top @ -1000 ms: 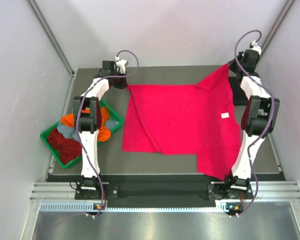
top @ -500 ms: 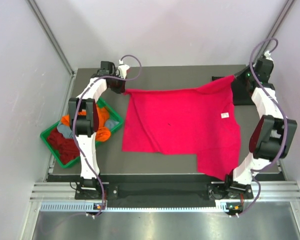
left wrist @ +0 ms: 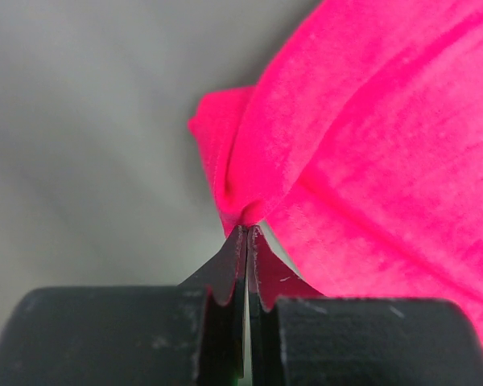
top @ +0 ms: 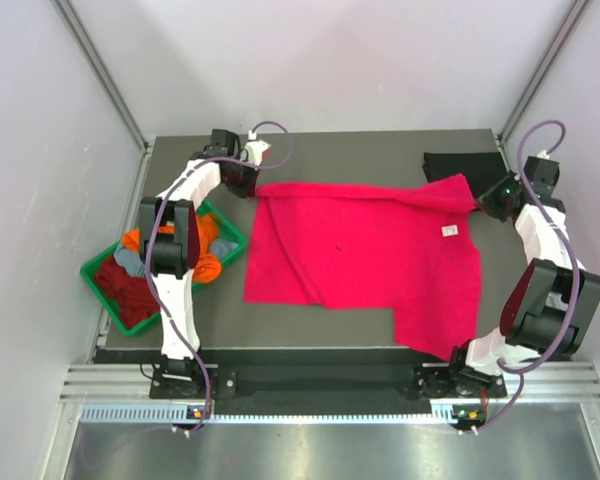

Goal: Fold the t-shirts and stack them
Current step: Fold the tshirt

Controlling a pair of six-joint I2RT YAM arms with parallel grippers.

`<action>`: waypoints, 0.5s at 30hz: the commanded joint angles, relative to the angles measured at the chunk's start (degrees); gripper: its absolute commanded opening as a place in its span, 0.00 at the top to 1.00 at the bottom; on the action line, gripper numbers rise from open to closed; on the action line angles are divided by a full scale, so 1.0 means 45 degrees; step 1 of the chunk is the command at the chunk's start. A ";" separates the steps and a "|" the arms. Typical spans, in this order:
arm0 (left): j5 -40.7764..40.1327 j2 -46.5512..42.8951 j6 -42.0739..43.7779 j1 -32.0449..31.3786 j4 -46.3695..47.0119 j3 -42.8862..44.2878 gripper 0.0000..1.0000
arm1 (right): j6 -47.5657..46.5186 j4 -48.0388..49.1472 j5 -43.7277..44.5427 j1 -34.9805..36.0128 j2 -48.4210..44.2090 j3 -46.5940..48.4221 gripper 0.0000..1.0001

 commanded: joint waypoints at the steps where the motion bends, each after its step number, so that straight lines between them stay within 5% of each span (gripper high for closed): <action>1: -0.0333 -0.1128 -0.0070 -0.0323 -0.0227 -0.0344 1.00 | -0.0286 -0.0439 -0.0386 -0.0599 -0.1045 0.0313 1.00; 8: -0.0704 -0.1383 -0.0559 -0.0401 -0.0598 -0.0541 1.00 | -0.0540 -0.1047 -0.0916 -0.0913 -0.2101 0.0197 1.00; 15: -0.2418 -0.1422 -0.0696 -0.0499 -0.2061 -0.0892 1.00 | -0.0326 -0.0989 -0.0157 -0.1088 -0.2764 -0.2435 1.00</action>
